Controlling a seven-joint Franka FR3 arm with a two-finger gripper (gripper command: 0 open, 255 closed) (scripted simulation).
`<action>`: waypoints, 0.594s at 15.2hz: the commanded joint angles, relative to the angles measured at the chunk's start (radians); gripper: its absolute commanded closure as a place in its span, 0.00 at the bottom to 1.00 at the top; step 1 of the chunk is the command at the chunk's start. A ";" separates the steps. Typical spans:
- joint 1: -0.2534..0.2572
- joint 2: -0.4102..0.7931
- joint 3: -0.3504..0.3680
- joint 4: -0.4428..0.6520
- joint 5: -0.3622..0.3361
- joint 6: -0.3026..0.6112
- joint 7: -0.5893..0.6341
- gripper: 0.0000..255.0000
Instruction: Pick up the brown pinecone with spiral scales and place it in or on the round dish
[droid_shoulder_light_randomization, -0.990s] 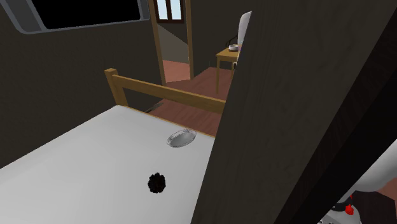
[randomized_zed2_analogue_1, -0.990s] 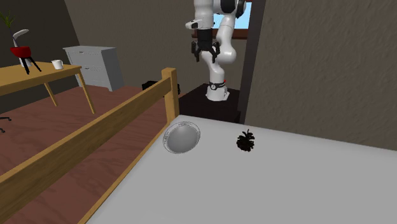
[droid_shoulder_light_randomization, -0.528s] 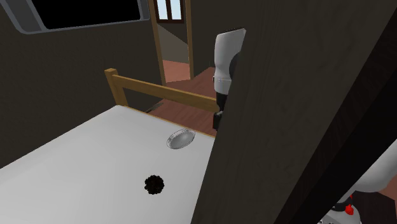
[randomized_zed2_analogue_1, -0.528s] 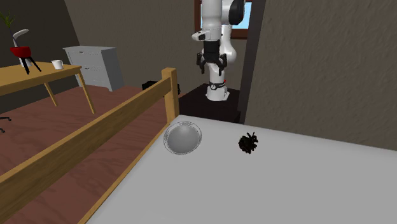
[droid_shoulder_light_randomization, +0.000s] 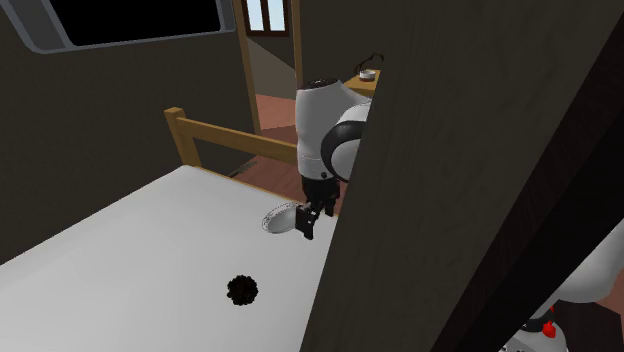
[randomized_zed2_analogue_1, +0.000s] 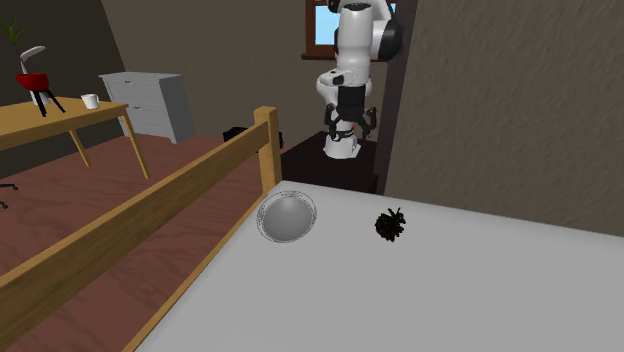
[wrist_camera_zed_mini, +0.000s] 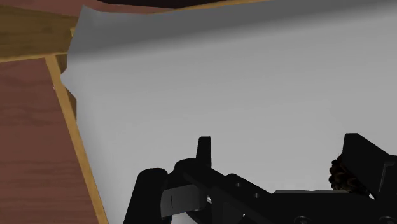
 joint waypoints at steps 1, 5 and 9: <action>0.003 0.072 0.026 0.033 -0.026 0.050 0.037 0.00; 0.017 0.219 0.068 0.122 -0.104 0.122 0.128 0.00; 0.049 0.371 0.087 0.232 -0.207 0.169 0.227 0.00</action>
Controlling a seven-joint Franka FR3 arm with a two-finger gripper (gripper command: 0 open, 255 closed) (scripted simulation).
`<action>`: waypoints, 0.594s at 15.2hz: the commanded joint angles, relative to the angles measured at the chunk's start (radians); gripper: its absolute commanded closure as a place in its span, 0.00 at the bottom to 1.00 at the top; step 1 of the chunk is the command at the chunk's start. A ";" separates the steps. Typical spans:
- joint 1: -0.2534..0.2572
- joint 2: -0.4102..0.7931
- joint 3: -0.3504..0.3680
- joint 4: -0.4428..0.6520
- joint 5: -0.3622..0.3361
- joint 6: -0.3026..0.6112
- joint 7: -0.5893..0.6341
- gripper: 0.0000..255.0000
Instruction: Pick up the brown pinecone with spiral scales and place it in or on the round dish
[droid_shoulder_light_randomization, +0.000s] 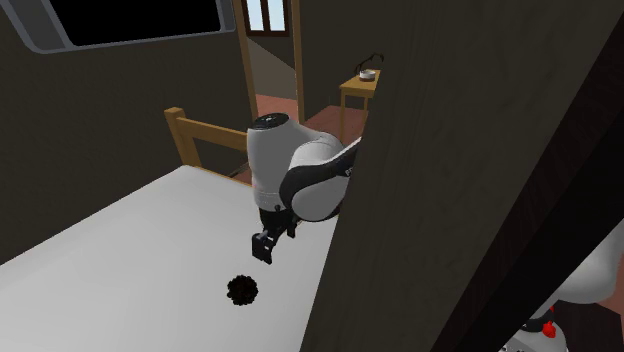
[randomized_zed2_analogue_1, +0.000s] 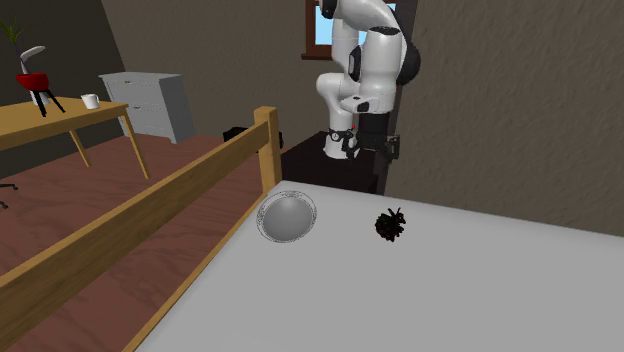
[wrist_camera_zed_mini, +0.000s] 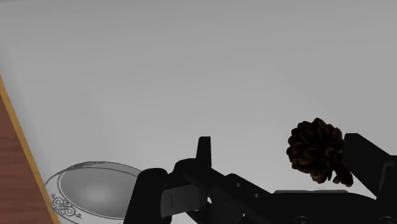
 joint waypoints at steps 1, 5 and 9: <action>0.021 0.090 0.005 0.065 -0.061 0.025 0.055 0.00; 0.082 0.241 -0.008 0.201 -0.162 0.041 0.140 0.00; 0.122 0.327 -0.025 0.279 -0.211 0.050 0.178 0.00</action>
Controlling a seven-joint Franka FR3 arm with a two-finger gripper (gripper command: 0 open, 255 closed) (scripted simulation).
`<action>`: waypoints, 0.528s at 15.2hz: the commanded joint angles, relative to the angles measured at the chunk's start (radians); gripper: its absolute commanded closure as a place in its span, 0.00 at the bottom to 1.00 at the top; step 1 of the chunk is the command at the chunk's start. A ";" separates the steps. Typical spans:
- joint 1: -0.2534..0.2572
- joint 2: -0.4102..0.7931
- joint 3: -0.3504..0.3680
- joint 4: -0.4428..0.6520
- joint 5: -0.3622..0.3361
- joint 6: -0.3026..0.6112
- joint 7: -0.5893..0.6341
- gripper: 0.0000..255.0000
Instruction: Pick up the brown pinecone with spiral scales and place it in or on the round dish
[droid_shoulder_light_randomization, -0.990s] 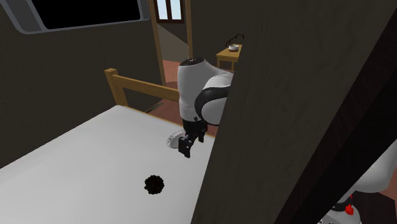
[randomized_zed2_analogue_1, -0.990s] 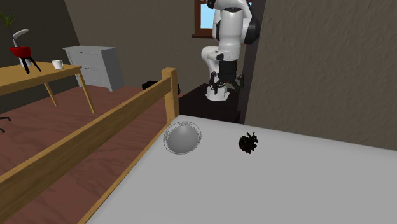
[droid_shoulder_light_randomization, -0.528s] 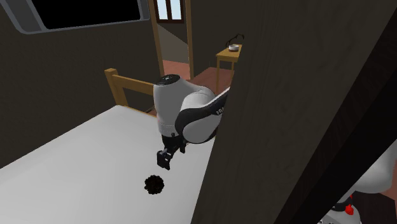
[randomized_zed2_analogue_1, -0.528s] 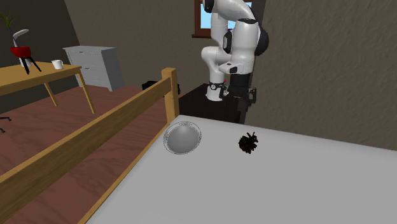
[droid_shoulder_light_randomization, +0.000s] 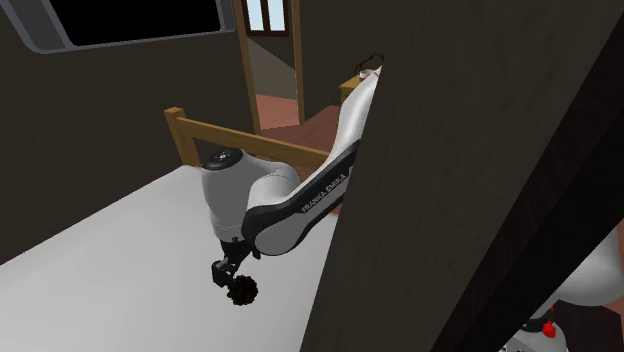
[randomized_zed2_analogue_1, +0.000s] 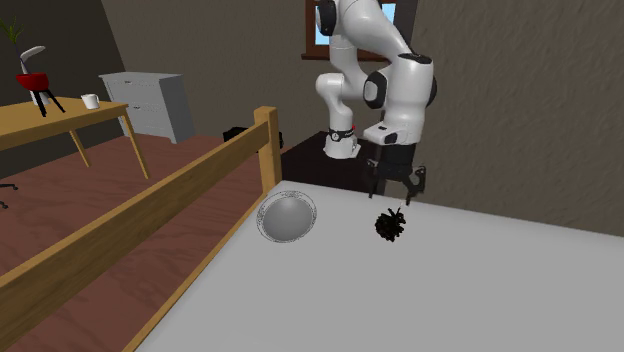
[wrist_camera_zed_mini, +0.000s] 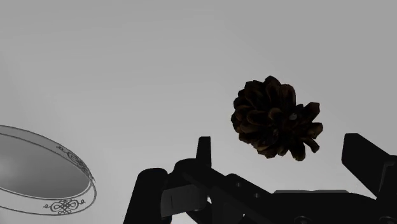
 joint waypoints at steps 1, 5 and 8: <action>0.007 0.025 -0.007 0.013 -0.014 0.012 0.008 0.00; 0.016 0.063 -0.020 0.011 -0.036 0.049 0.022 0.00; 0.020 0.079 -0.026 0.012 -0.044 0.063 0.027 0.00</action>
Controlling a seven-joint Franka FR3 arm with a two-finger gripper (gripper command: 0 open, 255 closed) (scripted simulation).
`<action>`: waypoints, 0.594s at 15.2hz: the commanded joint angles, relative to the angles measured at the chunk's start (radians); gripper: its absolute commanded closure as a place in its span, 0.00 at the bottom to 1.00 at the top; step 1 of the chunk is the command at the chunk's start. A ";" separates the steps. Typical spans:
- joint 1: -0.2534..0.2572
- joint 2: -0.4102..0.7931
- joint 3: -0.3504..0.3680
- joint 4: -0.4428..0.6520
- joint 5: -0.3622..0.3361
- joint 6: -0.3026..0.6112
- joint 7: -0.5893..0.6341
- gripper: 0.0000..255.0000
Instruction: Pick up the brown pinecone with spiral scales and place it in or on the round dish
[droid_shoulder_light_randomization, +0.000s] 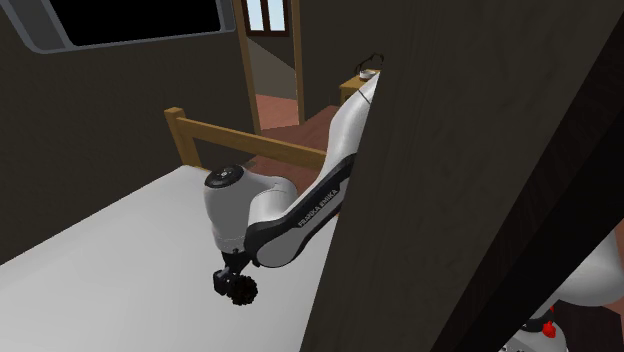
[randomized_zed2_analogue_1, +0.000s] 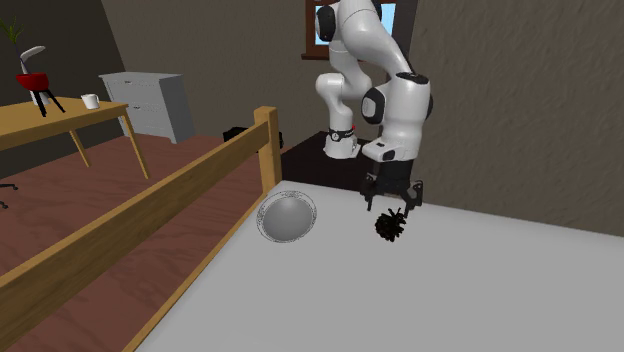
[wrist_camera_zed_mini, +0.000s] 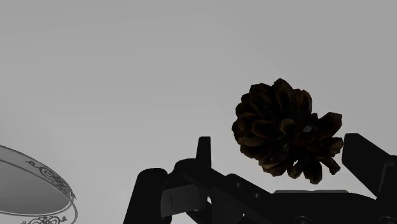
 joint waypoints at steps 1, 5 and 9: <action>0.001 0.003 -0.001 0.000 -0.002 0.002 0.002 0.00; 0.001 0.003 -0.001 0.000 -0.002 0.002 0.002 0.00; 0.000 0.003 -0.002 -0.001 -0.002 0.003 0.001 1.00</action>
